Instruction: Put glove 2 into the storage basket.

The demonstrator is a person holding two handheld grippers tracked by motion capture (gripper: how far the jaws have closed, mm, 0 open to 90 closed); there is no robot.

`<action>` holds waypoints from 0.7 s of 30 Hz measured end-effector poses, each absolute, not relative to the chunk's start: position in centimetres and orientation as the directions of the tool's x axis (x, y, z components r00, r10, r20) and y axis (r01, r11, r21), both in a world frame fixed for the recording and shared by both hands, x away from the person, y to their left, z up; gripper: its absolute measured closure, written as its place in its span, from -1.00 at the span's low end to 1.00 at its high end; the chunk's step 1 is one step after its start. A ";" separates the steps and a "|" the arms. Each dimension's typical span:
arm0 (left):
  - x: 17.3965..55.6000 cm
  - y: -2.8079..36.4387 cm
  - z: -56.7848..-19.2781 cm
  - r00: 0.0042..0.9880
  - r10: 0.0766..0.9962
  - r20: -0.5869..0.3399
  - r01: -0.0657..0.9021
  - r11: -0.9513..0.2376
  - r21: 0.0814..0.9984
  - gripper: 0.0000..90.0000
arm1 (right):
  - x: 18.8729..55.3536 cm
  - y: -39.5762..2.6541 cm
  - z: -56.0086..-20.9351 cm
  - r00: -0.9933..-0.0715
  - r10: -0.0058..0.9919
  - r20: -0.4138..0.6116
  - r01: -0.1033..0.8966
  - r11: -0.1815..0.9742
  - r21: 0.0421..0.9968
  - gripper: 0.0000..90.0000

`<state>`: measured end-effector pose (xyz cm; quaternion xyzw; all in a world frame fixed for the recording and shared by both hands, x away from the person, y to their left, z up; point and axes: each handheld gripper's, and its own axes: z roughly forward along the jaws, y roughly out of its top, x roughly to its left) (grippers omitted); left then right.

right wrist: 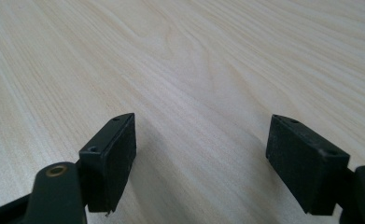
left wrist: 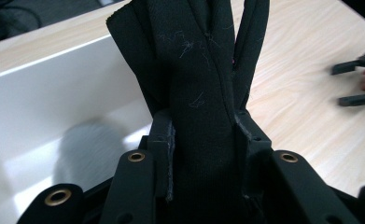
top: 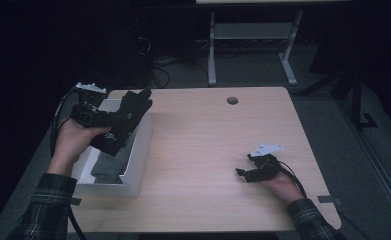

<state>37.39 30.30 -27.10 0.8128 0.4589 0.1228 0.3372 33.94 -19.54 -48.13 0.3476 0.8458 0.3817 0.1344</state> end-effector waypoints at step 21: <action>38.9 34.0 -35.6 0.379 0.918 -0.113 0.804 -0.267 0.531 0.41 | 33.9 -19.6 -48.1 -0.717 0.696 0.040 0.492 0.464 0.737 -0.46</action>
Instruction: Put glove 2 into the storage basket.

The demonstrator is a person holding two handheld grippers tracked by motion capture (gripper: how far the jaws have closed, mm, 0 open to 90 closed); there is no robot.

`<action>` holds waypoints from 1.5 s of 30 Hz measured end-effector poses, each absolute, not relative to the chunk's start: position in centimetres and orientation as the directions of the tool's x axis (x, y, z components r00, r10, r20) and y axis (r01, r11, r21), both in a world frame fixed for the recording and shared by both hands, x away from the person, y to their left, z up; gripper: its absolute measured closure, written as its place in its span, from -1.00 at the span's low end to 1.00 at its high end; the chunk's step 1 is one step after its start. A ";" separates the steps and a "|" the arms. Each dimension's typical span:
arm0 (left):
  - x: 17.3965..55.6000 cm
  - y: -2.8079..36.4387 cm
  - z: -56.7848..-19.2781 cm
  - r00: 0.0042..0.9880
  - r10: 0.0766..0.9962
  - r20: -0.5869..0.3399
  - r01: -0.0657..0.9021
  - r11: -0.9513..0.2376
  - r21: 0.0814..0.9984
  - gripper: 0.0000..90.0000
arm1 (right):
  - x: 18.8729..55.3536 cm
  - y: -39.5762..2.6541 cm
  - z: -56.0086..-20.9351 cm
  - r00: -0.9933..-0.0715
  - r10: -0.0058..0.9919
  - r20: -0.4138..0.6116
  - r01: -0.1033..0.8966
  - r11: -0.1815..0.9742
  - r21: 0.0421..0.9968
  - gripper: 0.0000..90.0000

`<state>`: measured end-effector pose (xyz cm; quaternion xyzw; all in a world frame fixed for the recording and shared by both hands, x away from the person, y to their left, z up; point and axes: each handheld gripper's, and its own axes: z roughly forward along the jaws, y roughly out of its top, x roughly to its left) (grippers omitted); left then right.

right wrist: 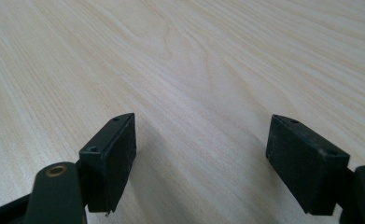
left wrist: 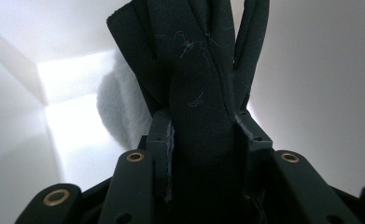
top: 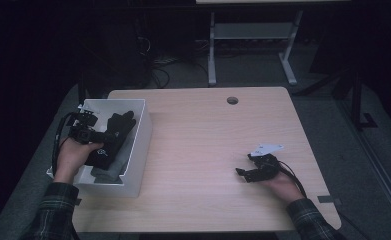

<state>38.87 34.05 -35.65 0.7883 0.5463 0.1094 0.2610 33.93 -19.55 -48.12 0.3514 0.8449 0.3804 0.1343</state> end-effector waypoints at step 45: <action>38.7 31.1 -32.1 0.473 0.879 -0.059 0.694 -0.331 0.640 -0.45 | 33.9 -19.6 -48.1 -0.716 0.697 0.040 0.492 0.464 0.737 -0.46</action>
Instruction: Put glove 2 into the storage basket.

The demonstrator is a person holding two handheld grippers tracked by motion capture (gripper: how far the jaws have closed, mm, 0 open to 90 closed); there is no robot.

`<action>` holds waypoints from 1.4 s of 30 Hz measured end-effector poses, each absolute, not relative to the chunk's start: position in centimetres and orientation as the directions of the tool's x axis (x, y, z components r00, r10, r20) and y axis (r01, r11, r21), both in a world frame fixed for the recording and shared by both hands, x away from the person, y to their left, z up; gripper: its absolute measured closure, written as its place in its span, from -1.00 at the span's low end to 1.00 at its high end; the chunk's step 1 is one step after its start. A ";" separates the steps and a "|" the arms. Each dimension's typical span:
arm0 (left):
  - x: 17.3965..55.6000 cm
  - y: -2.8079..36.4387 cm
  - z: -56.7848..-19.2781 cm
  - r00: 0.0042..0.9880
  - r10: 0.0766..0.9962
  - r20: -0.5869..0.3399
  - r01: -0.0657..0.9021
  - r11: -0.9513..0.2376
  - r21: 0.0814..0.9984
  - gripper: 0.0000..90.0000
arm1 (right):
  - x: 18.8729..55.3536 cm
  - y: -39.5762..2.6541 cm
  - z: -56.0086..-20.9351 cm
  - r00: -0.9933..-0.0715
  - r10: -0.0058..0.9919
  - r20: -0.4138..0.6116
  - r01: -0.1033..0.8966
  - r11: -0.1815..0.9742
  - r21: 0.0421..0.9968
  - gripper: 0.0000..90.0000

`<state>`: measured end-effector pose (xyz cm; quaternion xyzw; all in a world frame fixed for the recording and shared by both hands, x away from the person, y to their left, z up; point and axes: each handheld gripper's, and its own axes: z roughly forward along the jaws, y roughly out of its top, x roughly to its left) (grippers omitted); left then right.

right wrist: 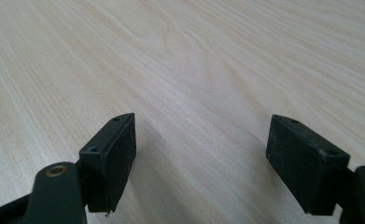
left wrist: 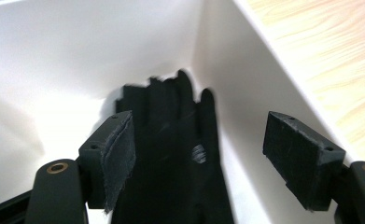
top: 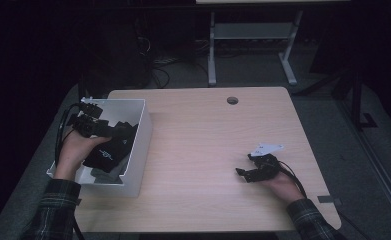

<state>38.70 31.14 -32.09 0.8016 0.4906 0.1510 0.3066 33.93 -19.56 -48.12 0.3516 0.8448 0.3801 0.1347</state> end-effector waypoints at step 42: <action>34.6 11.7 -37.1 0.768 0.636 -0.075 0.489 -0.507 0.710 -0.48 | 33.7 -19.7 -48.1 -0.715 0.698 0.040 0.493 0.463 0.737 -0.46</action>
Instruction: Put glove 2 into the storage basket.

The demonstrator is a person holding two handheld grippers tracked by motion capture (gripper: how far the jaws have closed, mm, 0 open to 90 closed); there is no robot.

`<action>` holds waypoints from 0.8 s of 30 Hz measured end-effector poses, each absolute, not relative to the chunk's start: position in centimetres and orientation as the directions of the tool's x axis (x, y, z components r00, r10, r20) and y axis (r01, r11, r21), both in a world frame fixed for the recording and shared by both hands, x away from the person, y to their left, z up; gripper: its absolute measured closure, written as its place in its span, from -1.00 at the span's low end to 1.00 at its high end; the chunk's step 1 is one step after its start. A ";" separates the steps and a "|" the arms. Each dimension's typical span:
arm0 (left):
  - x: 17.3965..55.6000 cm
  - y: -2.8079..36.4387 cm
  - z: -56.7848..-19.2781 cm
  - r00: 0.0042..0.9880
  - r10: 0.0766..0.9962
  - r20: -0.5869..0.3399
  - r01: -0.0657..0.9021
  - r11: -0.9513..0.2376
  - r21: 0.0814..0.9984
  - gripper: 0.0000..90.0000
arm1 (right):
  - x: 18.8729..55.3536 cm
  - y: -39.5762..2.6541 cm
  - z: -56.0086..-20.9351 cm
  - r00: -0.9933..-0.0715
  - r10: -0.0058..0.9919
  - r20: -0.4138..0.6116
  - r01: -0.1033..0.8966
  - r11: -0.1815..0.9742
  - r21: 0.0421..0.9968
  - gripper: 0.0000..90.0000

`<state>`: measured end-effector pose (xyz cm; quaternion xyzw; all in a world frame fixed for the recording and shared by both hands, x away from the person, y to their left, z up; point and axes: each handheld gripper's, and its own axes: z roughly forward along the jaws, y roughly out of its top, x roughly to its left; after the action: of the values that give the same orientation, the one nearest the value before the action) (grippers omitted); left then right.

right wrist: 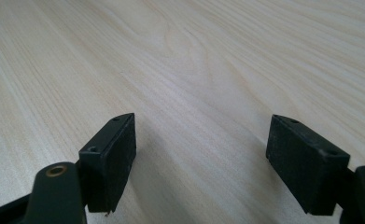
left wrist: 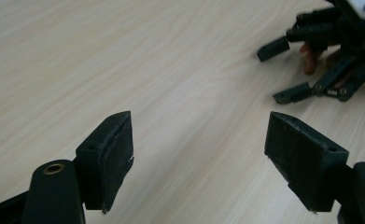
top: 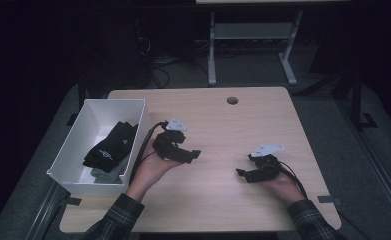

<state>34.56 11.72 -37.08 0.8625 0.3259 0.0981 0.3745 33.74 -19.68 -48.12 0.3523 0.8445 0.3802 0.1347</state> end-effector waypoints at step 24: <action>33.3 10.1 -46.6 0.825 0.566 -0.012 0.442 -0.631 0.638 -0.70 | 33.7 -19.7 -48.1 -0.716 0.697 0.039 0.492 0.464 0.737 -0.46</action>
<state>33.27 10.08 -46.56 0.8979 0.2805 0.0952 0.3256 33.74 -19.69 -48.12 0.3520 0.8448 0.3797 0.1349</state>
